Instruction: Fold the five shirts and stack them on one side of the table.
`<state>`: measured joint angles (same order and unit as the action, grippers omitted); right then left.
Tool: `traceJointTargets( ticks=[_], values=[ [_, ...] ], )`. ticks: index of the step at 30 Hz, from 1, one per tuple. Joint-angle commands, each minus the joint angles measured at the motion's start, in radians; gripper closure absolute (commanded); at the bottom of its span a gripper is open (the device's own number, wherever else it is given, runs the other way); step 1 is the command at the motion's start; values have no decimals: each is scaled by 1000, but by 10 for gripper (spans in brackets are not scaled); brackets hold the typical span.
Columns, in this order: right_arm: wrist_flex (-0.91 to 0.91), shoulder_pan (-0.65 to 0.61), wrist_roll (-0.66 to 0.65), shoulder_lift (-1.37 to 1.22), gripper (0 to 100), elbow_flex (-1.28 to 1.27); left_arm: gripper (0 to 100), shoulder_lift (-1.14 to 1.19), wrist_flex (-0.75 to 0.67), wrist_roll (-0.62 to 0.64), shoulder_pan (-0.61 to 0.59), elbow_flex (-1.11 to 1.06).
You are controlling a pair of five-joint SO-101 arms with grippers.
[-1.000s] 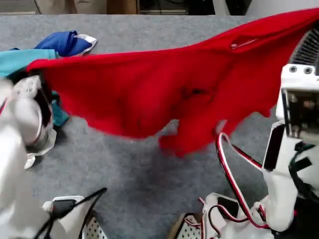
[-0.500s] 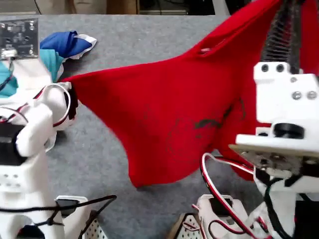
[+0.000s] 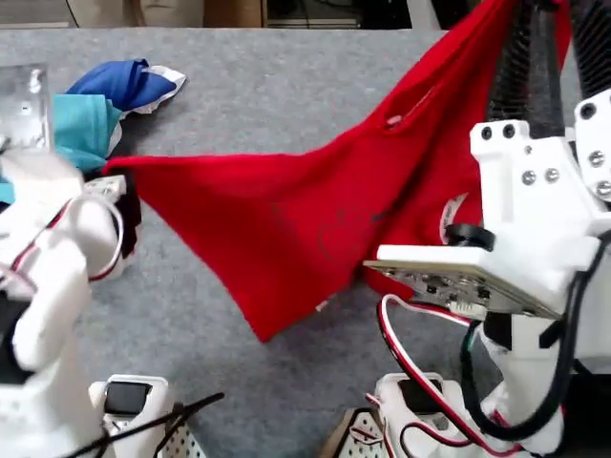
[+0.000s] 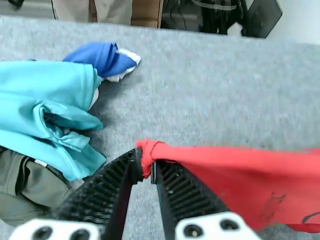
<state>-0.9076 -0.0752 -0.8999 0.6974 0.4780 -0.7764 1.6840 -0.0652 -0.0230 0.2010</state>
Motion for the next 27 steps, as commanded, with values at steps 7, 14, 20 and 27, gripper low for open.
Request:
traceJointTargets(
  ticks=[7,14,20,27],
  values=[
    [-107,-7,-66,47,994,38,981,-70,-104,2,-146,69],
    [-74,-5,-66,137,994,36,981,-77,-97,-40,-173,178],
    [-38,41,-63,179,994,36,981,-77,-97,-38,-173,184],
    [80,47,-66,219,994,35,981,-79,-95,-38,-173,189]
  ],
)
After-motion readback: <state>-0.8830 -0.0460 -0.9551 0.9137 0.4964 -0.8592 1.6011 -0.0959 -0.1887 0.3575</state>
